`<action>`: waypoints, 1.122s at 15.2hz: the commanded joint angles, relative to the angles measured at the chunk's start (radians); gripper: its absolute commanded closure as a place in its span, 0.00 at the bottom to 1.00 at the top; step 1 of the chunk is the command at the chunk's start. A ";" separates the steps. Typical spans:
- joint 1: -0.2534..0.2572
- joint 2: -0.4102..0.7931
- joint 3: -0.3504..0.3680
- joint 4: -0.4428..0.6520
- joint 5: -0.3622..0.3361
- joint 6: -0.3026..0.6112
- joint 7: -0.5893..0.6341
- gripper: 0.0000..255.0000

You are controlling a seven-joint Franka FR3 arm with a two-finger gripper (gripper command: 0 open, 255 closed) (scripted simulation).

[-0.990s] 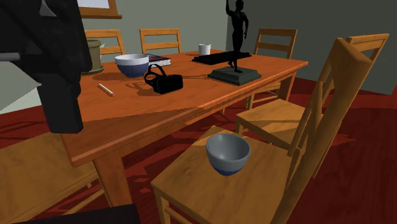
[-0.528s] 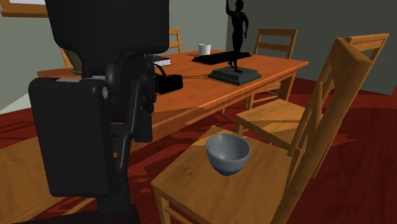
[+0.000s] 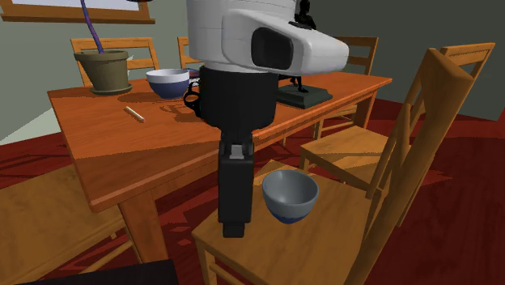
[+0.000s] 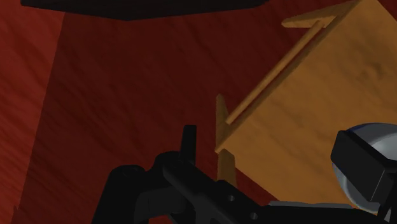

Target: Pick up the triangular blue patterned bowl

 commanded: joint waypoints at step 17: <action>0.086 0.664 0.106 0.393 -0.062 0.292 0.244 0.00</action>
